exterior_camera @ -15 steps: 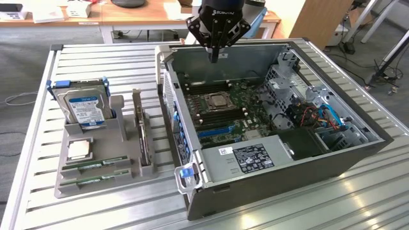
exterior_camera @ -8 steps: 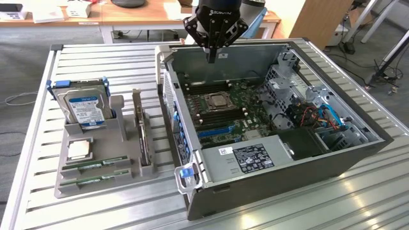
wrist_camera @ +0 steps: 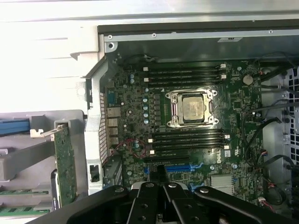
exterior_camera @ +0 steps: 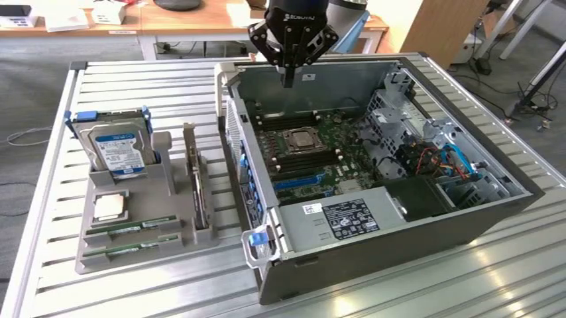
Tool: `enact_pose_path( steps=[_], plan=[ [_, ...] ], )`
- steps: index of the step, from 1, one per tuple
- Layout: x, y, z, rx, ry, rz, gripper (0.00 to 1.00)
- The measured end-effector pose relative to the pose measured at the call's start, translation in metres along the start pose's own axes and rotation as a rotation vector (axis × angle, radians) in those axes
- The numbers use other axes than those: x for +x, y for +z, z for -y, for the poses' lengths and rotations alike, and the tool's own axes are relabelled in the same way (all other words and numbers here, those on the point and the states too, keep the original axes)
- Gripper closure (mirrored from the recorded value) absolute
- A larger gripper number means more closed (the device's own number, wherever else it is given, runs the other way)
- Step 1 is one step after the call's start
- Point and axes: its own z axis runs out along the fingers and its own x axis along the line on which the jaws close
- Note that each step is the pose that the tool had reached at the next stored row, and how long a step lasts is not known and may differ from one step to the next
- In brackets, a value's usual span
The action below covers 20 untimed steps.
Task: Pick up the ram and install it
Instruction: 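Reach for the ram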
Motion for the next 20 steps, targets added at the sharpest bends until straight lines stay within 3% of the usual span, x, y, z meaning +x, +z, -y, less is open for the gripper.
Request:
enact_pose_path(
  steps=[20],
  plan=[
    [0.032, -0.0008, 0.0024, 0.0000, 0.000, 0.0000, 0.89]
  ],
)
